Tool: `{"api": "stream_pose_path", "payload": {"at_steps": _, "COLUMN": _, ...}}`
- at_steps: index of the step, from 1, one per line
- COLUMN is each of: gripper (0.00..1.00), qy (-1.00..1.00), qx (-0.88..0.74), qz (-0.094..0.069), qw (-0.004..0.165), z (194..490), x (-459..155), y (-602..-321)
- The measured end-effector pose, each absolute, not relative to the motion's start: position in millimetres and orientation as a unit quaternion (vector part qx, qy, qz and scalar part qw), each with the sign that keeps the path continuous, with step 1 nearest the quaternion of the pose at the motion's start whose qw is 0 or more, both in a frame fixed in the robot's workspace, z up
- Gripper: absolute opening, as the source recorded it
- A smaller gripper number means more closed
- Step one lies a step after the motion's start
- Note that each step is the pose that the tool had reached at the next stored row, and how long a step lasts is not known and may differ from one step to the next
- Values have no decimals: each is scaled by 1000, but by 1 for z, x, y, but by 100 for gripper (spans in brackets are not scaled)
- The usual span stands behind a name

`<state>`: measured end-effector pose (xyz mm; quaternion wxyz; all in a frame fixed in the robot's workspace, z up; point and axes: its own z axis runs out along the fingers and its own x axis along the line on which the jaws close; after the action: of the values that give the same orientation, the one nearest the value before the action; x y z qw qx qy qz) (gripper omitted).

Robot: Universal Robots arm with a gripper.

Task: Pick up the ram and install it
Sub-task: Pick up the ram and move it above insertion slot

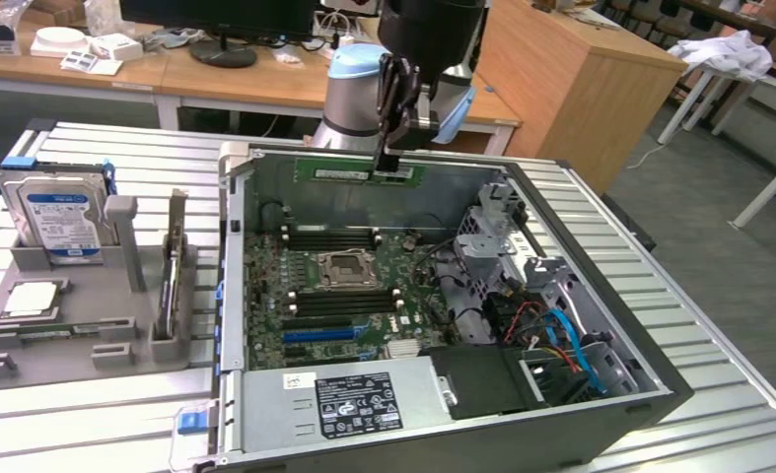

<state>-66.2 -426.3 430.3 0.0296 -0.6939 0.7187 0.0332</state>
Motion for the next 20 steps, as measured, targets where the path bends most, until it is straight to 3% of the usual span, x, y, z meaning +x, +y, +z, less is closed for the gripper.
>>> {"api": "stream_pose_path", "payload": {"at_steps": 20, "gripper": 12, "qy": 719, "qx": -694, "qz": 34, "qw": 31, "z": 420, "x": -44, "y": -425}}
